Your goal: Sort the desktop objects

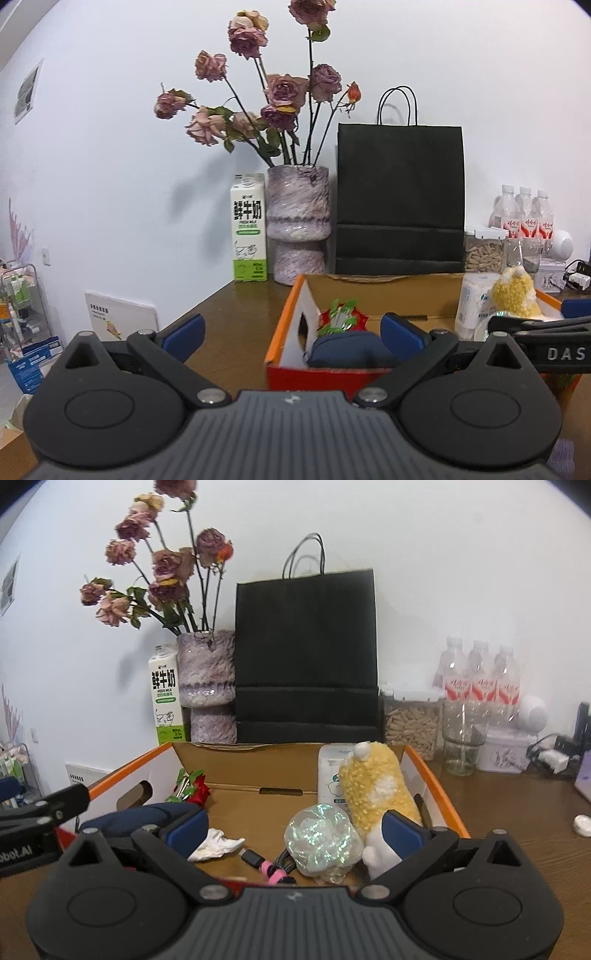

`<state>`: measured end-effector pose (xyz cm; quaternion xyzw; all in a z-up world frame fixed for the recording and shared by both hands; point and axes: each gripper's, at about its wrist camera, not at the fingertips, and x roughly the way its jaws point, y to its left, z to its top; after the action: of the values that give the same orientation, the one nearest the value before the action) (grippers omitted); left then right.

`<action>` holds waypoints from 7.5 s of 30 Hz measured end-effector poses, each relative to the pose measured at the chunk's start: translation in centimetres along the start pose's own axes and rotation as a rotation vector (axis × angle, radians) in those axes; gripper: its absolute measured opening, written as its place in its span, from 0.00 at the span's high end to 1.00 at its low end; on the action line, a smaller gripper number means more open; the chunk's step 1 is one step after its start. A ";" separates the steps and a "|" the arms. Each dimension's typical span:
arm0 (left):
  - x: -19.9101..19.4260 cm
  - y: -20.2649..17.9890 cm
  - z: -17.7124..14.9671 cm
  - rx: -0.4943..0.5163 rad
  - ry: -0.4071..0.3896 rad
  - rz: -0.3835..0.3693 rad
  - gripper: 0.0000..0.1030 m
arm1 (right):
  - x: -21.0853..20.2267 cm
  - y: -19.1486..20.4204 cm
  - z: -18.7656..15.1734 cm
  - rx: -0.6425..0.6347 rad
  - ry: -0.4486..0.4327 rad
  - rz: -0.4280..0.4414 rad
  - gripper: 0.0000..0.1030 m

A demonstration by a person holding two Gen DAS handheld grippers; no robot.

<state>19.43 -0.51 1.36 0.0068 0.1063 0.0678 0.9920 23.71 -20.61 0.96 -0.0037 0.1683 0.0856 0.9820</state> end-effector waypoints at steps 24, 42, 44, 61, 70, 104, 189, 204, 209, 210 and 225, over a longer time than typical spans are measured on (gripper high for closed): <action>-3.8 5.0 -2.2 0.071 0.246 -0.034 0.00 | -4.9 3.3 -4.4 -0.169 0.276 0.195 0.00; -4.4 5.4 -3.7 0.061 0.291 -0.045 0.00 | -5.4 3.5 -5.8 -0.145 0.302 0.221 0.55; -4.6 5.4 -3.7 0.063 0.288 -0.048 0.00 | -5.9 3.7 -5.8 -0.148 0.293 0.224 0.70; -3.7 3.4 -2.8 0.064 0.303 -0.063 0.00 | -8.7 -0.9 -4.1 0.004 0.135 0.129 0.89; 0.0 2.1 -2.0 0.067 0.331 -0.048 0.12 | -7.3 -2.7 -3.3 0.024 0.099 0.068 0.89; 1.9 2.1 -2.9 0.048 0.342 -0.095 0.60 | -6.1 -2.5 -4.6 0.009 0.129 0.057 0.88; 0.7 -0.2 0.1 0.015 0.048 -0.014 0.00 | -3.7 2.9 -1.5 -0.121 -0.081 0.047 0.00; 0.2 1.1 -1.4 0.034 0.166 -0.008 0.00 | -2.9 3.7 -3.7 -0.157 0.163 0.134 0.00; 0.4 1.1 -1.6 0.049 0.207 -0.010 0.00 | -2.2 3.6 -4.1 -0.148 0.242 0.161 0.00; 0.4 1.1 -1.6 0.052 0.213 -0.012 0.00 | -2.0 3.6 -4.2 -0.147 0.259 0.164 0.02; 0.6 1.3 -1.9 0.078 0.257 -0.021 0.00 | -0.6 3.5 -4.1 -0.098 0.318 0.295 0.40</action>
<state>19.40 0.90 -0.59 0.0356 0.2350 0.0534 0.9699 21.18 -17.43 -2.58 -0.0401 0.3156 0.2345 0.9186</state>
